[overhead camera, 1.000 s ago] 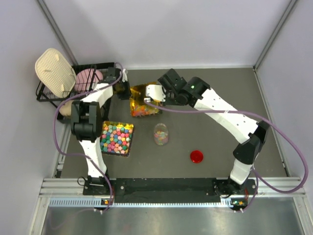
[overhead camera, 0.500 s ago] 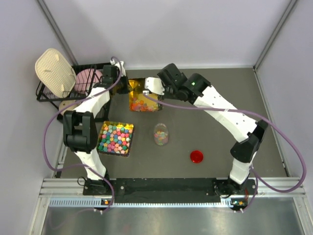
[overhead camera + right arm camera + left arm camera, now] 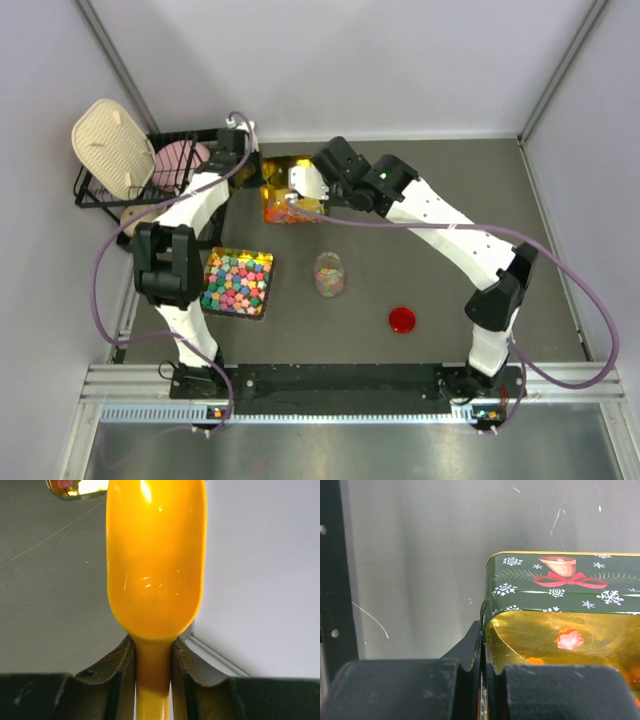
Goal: Pack the candies
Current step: Adjust the storage box at the center of the board, then scoop the fake candies from the storage box.
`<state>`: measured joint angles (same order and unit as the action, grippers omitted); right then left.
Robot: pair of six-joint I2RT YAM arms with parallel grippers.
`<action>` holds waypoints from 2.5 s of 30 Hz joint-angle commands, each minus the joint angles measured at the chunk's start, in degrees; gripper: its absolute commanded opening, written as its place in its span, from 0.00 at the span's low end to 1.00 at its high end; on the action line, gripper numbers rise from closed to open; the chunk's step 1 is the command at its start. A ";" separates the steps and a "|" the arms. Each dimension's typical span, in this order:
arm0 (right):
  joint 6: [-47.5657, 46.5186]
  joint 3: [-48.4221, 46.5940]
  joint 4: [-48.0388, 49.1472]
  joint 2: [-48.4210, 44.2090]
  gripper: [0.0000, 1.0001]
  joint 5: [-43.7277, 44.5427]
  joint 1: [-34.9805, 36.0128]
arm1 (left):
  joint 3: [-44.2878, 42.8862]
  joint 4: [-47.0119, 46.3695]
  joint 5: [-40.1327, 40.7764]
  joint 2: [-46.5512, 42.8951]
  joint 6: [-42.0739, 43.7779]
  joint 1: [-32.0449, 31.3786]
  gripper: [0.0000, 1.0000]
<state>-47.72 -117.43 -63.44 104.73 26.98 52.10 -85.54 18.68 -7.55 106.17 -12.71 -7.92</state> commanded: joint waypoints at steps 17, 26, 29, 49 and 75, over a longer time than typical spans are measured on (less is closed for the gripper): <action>-11.77 -14.04 2.53 23.13 0.00 20.38 2.75 | -7.71 10.77 10.45 2.20 -2.32 -2.97 0.00; -19.60 -17.49 8.24 30.44 0.00 24.70 3.10 | -7.36 11.12 10.72 0.97 -1.88 -3.85 0.00; -19.86 -16.52 8.68 31.06 0.00 23.91 3.89 | -7.28 11.12 10.19 0.79 -1.97 -3.85 0.00; -17.76 -7.31 10.97 27.64 0.00 18.11 7.32 | -6.84 10.85 10.45 0.09 -1.71 -3.85 0.00; -18.02 -6.06 10.70 27.63 0.00 14.77 8.02 | -4.20 7.95 7.82 -2.72 -2.05 -3.68 0.00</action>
<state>-66.81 -121.47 -53.30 130.72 41.93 59.24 -89.21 30.92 3.33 108.92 -13.58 -11.79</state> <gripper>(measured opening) 0.265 0.026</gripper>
